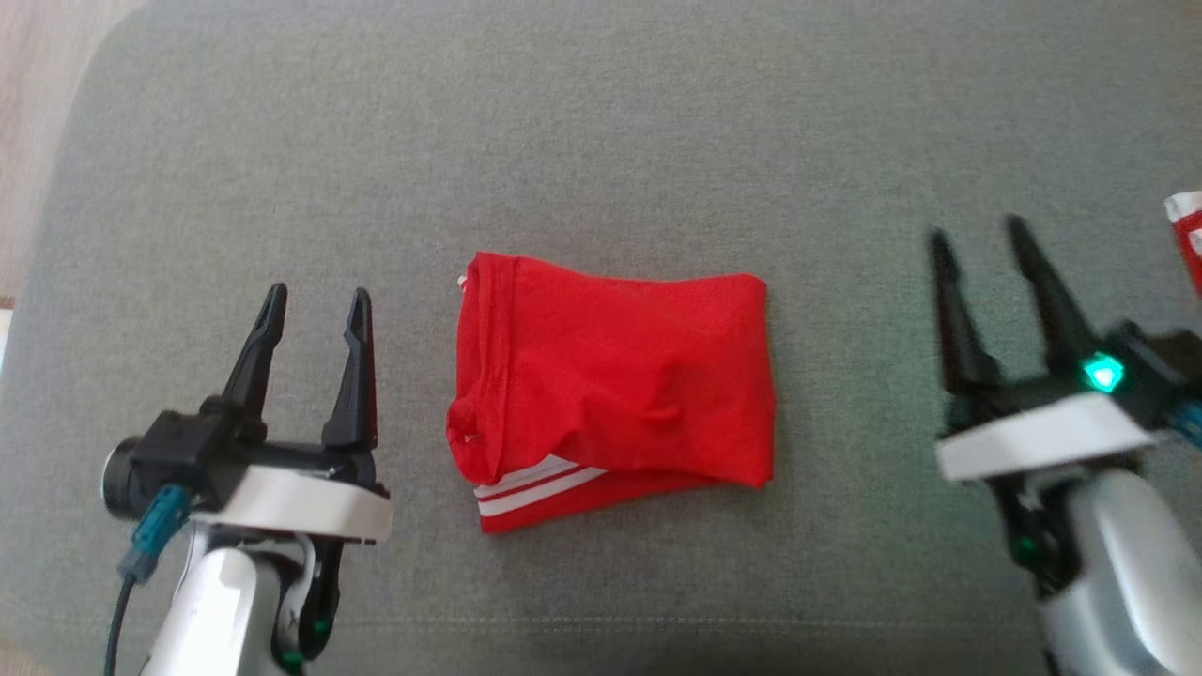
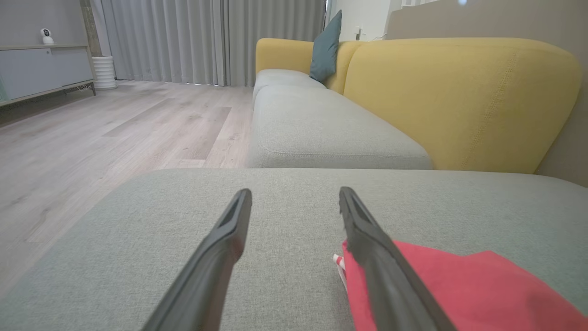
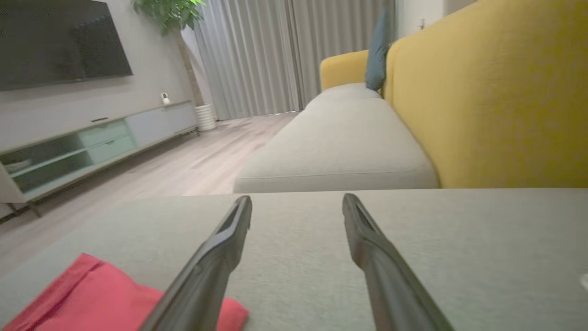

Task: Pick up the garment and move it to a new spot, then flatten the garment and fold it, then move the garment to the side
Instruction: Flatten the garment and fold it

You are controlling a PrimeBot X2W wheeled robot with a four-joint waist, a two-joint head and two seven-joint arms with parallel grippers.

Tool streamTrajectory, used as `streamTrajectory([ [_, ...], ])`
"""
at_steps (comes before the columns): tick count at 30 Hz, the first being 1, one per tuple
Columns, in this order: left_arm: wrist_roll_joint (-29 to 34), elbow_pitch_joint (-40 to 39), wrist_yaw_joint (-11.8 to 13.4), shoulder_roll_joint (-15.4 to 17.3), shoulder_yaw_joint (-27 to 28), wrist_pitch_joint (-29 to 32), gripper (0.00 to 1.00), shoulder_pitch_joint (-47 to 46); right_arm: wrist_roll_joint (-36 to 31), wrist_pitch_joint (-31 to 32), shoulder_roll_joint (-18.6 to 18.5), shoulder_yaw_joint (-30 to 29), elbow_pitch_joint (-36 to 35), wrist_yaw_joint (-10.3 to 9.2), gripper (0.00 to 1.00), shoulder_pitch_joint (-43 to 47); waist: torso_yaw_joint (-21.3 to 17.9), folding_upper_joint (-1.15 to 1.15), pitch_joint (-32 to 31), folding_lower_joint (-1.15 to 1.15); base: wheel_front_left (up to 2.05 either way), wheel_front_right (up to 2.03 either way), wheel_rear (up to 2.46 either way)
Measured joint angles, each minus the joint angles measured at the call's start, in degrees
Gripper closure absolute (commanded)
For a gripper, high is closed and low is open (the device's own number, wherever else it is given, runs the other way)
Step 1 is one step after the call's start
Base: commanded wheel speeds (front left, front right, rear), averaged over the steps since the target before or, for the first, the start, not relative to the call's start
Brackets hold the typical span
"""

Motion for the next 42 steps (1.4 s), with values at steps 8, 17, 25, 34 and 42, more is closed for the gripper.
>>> streamTrajectory([
  [8, 0.7, -0.7, 1.0, 1.0, 1.2, 0.0, 0.00, 3.0, -3.7, 6.4, 2.7, -6.5, -10.7, 0.00, 0.00, 10.6, -0.9, 0.00, -2.8, 0.00, 0.00, 0.00, 0.00],
  [17, 1.5, -1.0, 1.5, 1.8, 0.4, 1.0, 0.00, 7.7, -4.1, 9.3, 4.4, -8.4, -14.0, 0.00, 0.00, 17.3, -1.5, 0.00, -7.5, 0.00, 0.00, 0.00, 0.00],
  [25, 1.6, -1.1, 2.0, 2.2, -0.5, 2.5, 0.00, 10.7, -4.0, 10.4, 5.7, -8.9, -15.0, 0.00, 0.00, 21.2, -2.2, 0.00, -10.7, 0.00, 0.00, 0.00, 0.00],
  [34, 1.4, -1.8, 2.5, 2.6, -0.6, 3.6, 0.00, 11.9, -4.1, 11.4, 6.1, -9.9, -16.2, 0.00, 0.00, 23.0, -2.9, 0.00, -11.8, 0.00, 0.00, 0.00, 0.00],
  [42, 1.4, -2.4, 3.0, 3.0, -0.6, 4.0, 0.00, 12.3, -4.6, 11.8, 6.4, -10.0, -16.7, 0.00, 0.00, 23.0, -3.0, 0.00, -11.5, 0.00, 0.00, 0.00, 0.00],
])
